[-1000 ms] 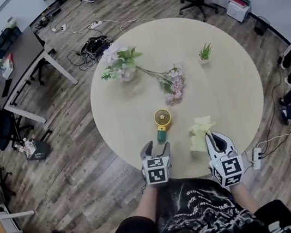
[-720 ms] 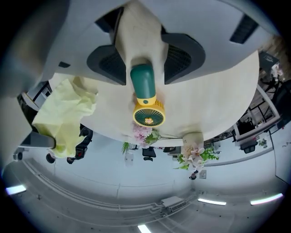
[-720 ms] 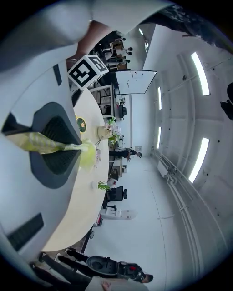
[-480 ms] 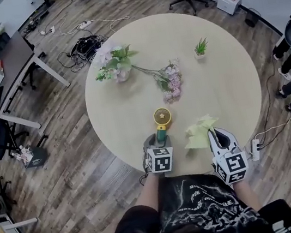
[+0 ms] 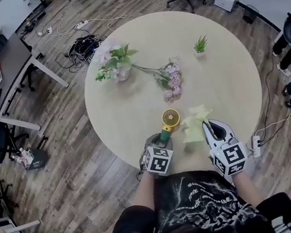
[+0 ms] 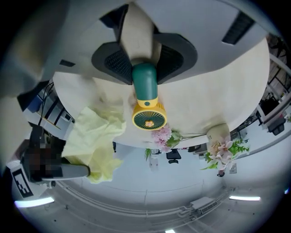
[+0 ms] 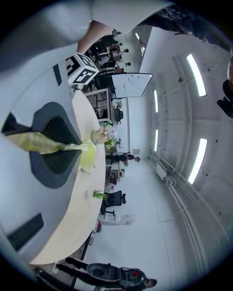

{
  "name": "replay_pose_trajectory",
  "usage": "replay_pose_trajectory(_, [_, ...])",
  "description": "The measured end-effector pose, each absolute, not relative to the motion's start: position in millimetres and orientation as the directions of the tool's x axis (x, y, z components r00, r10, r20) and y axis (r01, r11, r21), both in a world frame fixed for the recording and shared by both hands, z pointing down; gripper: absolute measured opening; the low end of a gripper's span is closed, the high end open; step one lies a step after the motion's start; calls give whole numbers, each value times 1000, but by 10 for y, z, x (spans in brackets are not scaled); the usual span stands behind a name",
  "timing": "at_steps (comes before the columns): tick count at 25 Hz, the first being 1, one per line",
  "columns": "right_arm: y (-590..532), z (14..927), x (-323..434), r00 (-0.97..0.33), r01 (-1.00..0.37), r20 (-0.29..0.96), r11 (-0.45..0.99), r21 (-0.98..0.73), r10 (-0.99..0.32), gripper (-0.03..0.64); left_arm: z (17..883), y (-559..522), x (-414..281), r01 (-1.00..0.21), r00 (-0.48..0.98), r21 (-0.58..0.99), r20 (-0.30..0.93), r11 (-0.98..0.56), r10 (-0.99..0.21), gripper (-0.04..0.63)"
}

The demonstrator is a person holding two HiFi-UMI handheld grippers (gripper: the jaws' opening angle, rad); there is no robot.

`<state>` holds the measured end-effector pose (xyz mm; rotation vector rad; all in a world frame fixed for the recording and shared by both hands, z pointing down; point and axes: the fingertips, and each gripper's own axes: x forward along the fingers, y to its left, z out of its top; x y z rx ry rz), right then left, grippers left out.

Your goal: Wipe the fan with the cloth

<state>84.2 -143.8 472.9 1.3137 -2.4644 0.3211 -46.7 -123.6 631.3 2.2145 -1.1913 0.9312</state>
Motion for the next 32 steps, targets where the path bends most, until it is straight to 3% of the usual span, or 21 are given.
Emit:
replay_pose_trajectory(10, [-1892,5217,238,-551,-749,559,663,-4,-620,32,6313,-1166,-506,-752,473,90,764,-653,-439,192])
replay_pose_trajectory(16, [-2078,5655,108,-502,-766,663,641,-44,-555,32,6321,-1131,-504,-663,505,88,786,-743,-358,192])
replay_pose_trajectory(21, [-2130,5732,-128,-519,-730,660,683,-12,-543,32,6347,-1126,-508,-602,522,91,796,-794,-305,192])
replay_pose_trajectory(32, [-1918,5844,-393,-603,-741,676,611,-278,-424,32,6338,-1130,-539,-585,534,90,790,-806,-300,192])
